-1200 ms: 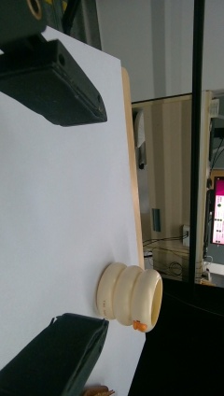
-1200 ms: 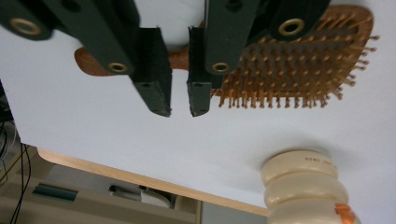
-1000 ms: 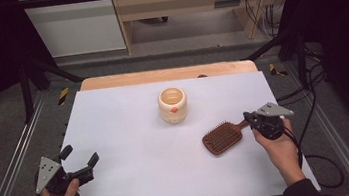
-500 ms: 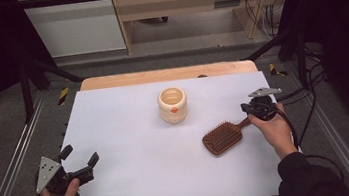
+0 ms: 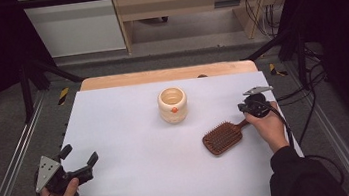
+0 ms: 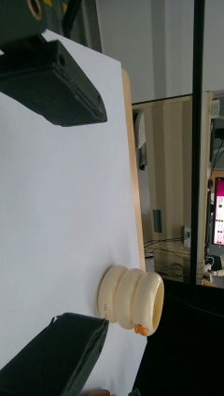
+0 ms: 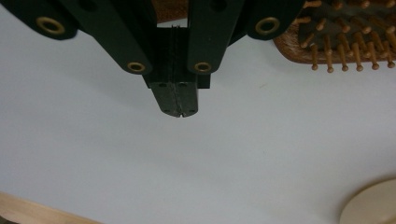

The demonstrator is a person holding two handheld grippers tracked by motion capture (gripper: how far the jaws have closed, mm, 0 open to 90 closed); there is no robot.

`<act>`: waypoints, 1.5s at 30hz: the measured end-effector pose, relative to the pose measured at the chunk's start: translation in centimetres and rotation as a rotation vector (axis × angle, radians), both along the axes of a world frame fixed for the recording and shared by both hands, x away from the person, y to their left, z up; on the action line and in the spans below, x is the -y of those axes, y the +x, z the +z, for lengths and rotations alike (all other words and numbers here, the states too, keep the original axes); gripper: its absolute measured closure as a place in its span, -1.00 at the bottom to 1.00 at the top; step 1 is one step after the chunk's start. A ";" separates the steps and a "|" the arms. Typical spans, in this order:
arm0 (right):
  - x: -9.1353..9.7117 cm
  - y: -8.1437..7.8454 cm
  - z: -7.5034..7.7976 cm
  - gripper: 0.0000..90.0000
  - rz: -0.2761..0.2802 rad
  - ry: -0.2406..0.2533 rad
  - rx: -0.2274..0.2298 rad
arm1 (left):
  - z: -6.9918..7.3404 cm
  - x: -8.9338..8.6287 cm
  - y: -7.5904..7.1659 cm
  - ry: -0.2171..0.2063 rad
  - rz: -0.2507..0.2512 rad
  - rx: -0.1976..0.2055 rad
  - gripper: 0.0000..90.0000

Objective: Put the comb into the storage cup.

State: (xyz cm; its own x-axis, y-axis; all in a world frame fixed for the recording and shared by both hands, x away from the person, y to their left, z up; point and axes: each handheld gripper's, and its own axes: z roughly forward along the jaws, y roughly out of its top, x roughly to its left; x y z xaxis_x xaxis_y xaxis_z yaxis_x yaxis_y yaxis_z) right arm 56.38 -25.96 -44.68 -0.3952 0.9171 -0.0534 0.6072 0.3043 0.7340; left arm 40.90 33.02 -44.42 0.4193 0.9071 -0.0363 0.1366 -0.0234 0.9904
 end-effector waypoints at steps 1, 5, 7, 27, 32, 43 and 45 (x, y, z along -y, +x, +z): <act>-0.1 0.1 -0.2 1.00 0.004 -0.012 -0.006 | 0.0 0.0 0.0 -0.001 0.001 0.001 -0.93; -0.2 0.2 -0.5 1.00 0.010 -0.023 -0.015 | 0.0 0.0 0.0 0.003 -0.002 -0.001 -0.93; -0.3 0.2 -0.8 1.00 0.015 -0.032 -0.026 | 0.0 0.1 0.0 0.003 -0.002 -0.001 -0.93; 0.3 -1.8 -2.2 1.00 0.050 -0.077 -0.125 | 0.0 0.0 0.0 0.002 0.001 -0.001 -0.93; 0.5 -2.5 -2.1 1.00 0.056 -0.062 -0.131 | 0.0 0.0 0.0 0.004 0.001 0.000 -0.93; 0.8 -5.0 -1.8 1.00 0.086 -0.036 -0.187 | 0.0 -0.1 0.0 0.003 0.004 0.001 -0.93; 0.8 -5.3 -1.8 1.00 0.091 -0.038 -0.191 | 0.0 -0.1 0.0 0.003 0.005 0.001 -0.93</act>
State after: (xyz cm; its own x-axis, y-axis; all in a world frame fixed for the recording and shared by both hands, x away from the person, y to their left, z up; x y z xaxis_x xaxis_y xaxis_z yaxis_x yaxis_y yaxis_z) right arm 51.07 -26.76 -46.48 -0.4823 0.8760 -0.0035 0.7027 0.3893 0.5955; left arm 40.87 33.13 -44.39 0.4152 0.9091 -0.0336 0.1359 -0.0254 0.9904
